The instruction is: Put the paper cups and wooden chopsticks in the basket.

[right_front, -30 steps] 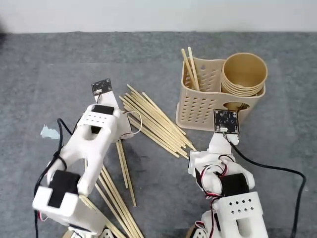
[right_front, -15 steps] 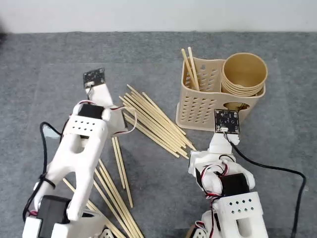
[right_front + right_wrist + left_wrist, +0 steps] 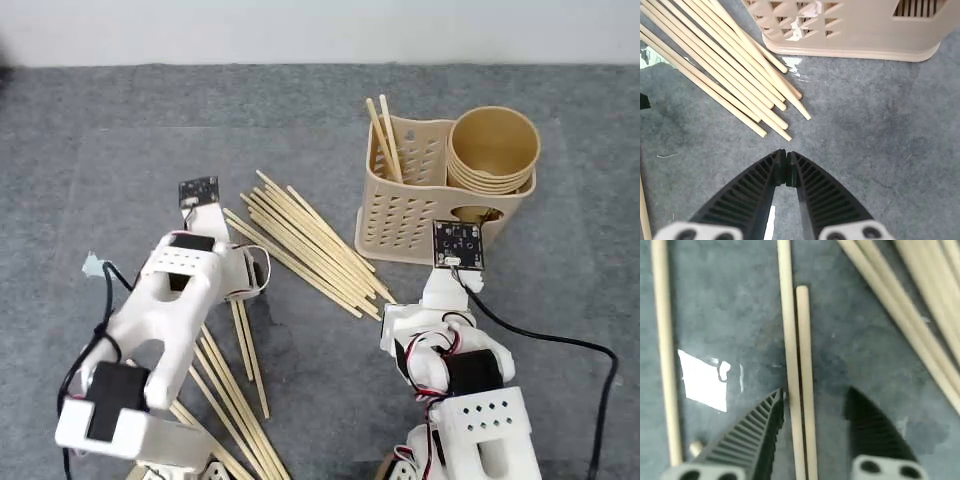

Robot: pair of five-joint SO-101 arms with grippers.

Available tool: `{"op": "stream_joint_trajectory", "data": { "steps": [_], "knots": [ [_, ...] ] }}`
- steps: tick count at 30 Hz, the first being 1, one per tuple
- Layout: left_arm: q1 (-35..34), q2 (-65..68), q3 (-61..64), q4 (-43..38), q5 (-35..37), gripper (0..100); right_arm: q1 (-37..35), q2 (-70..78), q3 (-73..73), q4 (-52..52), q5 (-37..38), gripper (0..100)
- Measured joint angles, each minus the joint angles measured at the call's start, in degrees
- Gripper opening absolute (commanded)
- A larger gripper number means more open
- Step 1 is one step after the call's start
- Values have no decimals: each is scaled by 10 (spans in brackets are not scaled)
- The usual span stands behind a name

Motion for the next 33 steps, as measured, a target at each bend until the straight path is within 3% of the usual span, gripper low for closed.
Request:
{"op": "stream_joint_trajectory", "data": {
  "steps": [5,14,27,33],
  "knots": [
    [3,33,-25,-10,0,11,0,0,0,0,0,9],
    [15,54,-54,-3,39,12,0,0,0,0,0,9],
    [26,70,-156,122,69,12,0,0,0,0,0,9],
    [26,71,-160,140,55,16,0,0,0,0,0,9]
  ]
}}
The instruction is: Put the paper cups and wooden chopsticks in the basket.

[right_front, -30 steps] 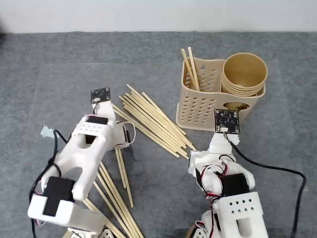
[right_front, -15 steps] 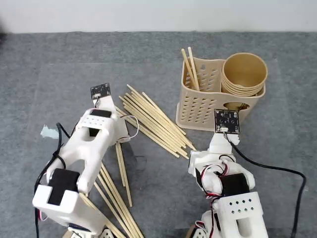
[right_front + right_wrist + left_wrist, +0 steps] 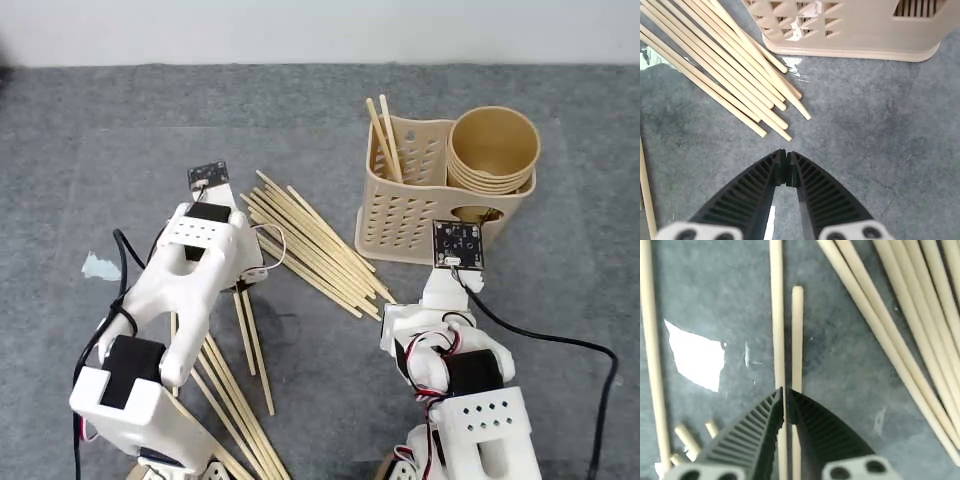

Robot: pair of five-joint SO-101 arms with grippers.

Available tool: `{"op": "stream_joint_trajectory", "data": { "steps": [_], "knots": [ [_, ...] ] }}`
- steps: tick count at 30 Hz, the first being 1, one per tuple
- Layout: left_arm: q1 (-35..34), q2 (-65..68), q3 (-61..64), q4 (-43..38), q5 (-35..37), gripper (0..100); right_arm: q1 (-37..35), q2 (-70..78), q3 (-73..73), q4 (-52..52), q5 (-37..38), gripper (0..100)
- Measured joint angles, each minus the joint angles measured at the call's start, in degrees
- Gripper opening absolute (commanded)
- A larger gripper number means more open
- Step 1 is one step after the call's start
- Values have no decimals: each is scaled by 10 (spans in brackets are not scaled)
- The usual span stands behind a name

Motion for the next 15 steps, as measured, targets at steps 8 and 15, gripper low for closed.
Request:
{"op": "stream_joint_trajectory", "data": {
  "steps": [8,15],
  "knots": [
    [-18,0,0,20,-18,87,0,0,0,0,0,9],
    [-19,0,0,20,-19,229,0,0,0,0,0,9]
  ]
}}
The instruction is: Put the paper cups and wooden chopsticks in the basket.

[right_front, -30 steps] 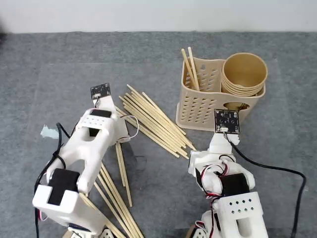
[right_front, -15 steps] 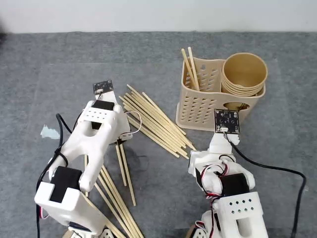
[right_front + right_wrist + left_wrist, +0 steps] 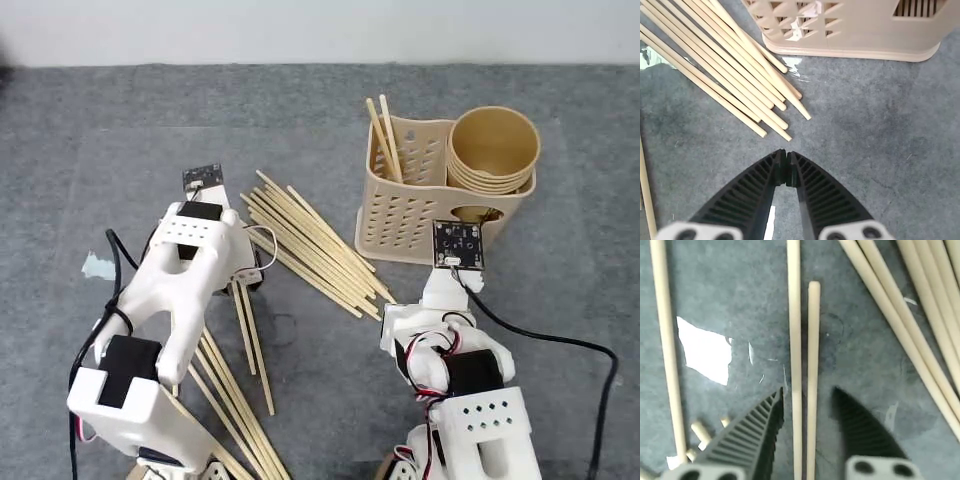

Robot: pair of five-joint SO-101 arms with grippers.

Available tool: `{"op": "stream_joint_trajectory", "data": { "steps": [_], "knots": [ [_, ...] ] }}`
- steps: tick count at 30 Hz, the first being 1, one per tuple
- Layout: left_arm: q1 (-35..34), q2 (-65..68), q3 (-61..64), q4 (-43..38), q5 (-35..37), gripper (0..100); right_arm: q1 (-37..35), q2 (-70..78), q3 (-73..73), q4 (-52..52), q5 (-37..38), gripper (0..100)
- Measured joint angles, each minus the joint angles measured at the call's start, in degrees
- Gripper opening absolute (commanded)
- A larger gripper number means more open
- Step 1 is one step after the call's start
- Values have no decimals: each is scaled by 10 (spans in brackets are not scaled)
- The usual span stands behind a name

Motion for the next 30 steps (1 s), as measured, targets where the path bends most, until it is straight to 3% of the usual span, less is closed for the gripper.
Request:
{"op": "stream_joint_trajectory", "data": {
  "steps": [8,13,20,30],
  "knots": [
    [-1,37,12,-33,-11,214,0,0,0,0,0,9],
    [5,46,23,-78,8,11,0,0,0,0,0,9],
    [47,54,10,-108,58,11,0,0,0,0,0,9],
    [53,40,3,-91,64,11,0,0,0,0,0,9]
  ]
}}
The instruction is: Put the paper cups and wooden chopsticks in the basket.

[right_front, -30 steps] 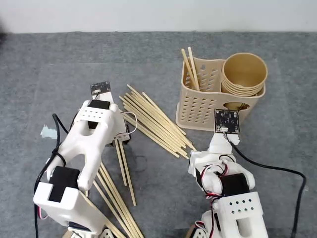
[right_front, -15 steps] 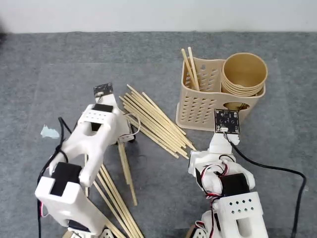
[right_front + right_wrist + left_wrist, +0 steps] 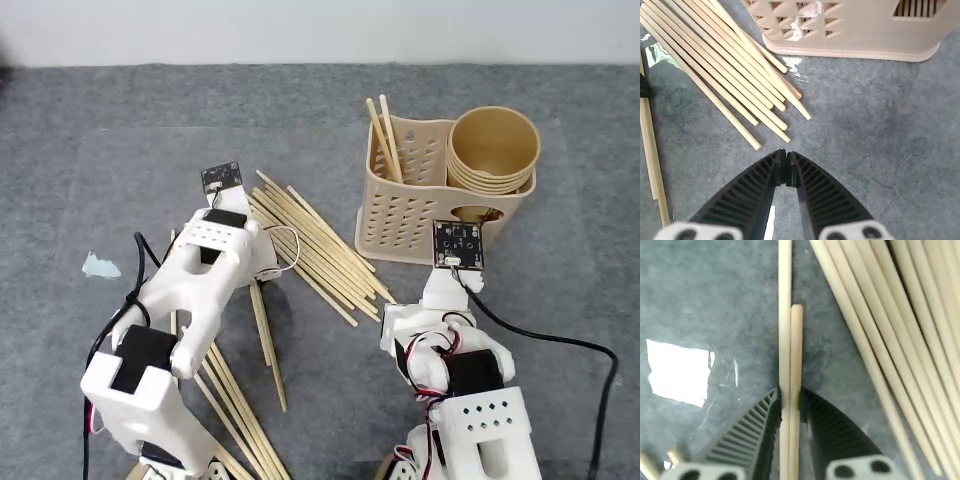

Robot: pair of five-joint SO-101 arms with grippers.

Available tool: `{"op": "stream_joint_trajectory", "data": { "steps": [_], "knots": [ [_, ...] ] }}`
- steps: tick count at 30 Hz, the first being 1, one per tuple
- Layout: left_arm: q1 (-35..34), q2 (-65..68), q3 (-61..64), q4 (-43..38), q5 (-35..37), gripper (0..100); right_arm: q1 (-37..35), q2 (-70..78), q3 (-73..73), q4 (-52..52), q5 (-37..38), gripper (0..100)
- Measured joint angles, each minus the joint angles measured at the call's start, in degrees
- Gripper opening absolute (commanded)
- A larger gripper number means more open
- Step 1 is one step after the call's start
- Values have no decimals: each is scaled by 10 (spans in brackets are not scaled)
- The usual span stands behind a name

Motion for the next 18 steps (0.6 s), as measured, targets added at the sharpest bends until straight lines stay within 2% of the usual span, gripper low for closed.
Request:
{"op": "stream_joint_trajectory", "data": {
  "steps": [12,18],
  "knots": [
    [-1,-166,6,82,-1,14,0,0,0,0,0,10],
    [-16,-223,6,135,-64,15,0,0,0,-12,0,15]
  ]
}}
